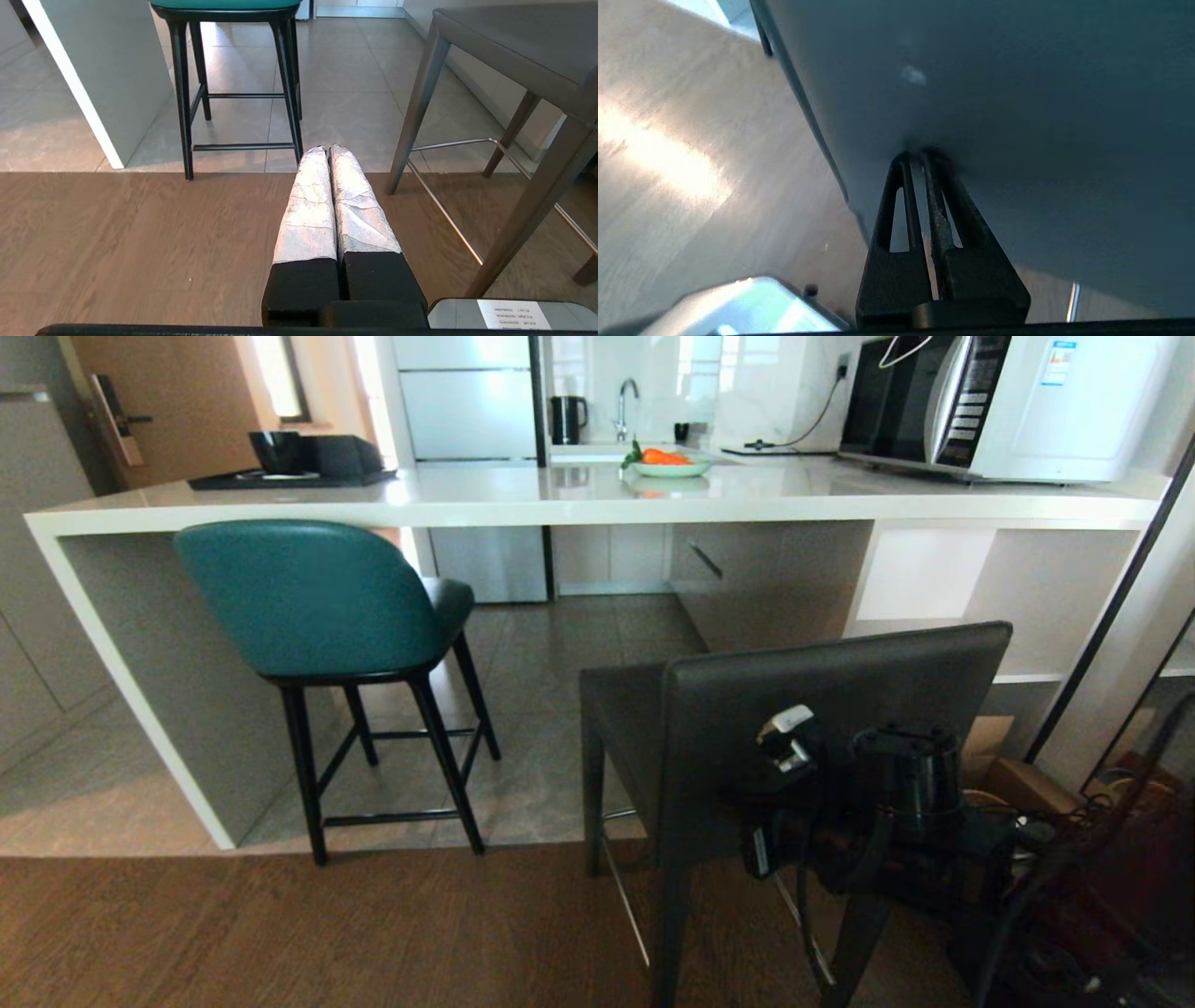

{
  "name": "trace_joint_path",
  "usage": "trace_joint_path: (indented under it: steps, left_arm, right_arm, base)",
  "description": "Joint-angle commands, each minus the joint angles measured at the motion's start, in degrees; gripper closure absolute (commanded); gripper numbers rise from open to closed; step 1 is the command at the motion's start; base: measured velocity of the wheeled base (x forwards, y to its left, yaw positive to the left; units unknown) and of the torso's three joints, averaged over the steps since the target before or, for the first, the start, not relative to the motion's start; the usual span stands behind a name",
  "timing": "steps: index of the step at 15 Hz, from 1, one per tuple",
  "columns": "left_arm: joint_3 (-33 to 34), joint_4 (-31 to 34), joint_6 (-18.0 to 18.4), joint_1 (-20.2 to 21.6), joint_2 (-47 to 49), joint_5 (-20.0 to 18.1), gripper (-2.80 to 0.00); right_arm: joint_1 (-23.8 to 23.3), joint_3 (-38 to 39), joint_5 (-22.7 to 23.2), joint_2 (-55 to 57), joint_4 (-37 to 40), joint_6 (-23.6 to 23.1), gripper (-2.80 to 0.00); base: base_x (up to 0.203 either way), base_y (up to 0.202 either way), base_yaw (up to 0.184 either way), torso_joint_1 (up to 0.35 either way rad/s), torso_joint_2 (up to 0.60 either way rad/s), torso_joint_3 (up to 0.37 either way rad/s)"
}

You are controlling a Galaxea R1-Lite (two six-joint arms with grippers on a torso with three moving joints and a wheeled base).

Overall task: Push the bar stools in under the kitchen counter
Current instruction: Push the gray chair back under the dining table

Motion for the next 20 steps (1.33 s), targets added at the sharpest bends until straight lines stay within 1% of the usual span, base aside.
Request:
trace_joint_path:
  steps: [1, 5, 7, 11, 14, 16, 18, 20]
  left_arm:
    - [0.00, -0.02, -0.01, 0.01, 0.07, -0.09, 0.00]
    - [0.00, -0.02, -0.01, 0.01, 0.07, -0.09, 0.00]
    - [0.00, -0.02, -0.01, 0.01, 0.07, -0.08, 0.00]
    - [0.00, -0.02, -0.01, 0.01, 0.07, -0.09, 0.00]
    - [0.00, -0.02, -0.01, 0.01, 0.07, -0.05, 0.00]
    - [0.00, -0.02, -0.01, 0.01, 0.07, -0.08, 0.00]
    - [0.00, -0.02, -0.01, 0.01, 0.07, 0.00, 0.00]
    - [0.00, -0.02, -0.02, 0.01, 0.07, 0.00, 0.00]
  right_arm:
    - [-0.47, -3.91, -1.05, 5.93, -3.02, -0.07, 0.00]
    - [3.76, -6.52, -1.56, 8.14, -3.52, -0.06, 0.00]
    - [4.91, -8.99, -1.69, 9.24, -3.40, -0.06, 0.00]
    - [5.90, -14.62, -1.71, 11.43, -1.52, -0.14, 0.00]
    - [6.30, -14.79, -1.84, 11.10, -1.11, 0.03, 0.00]
    - [6.30, -16.06, -3.73, 12.43, -1.28, -0.01, 0.00]
    - [6.47, -20.53, -5.86, 14.97, -1.53, -0.12, 0.00]
    - [6.61, -24.89, -6.50, 17.15, -1.36, -0.41, 0.00]
  base:
    - [0.000, 0.000, 0.000, 0.000, 0.00, 0.000]
    - [0.000, 0.000, 0.000, 0.000, 0.00, 0.000]
    - [0.000, 0.000, 0.000, 0.000, 0.00, 0.000]
    - [0.000, 0.000, 0.000, 0.000, 0.00, 0.000]
    - [0.000, 0.000, 0.000, 0.000, 0.00, 0.000]
    - [0.000, 0.000, 0.000, 0.000, 0.00, 0.000]
    - [0.000, 0.000, 0.000, 0.000, 0.00, 0.000]
    - [0.000, 0.000, 0.000, 0.000, 0.00, 0.000]
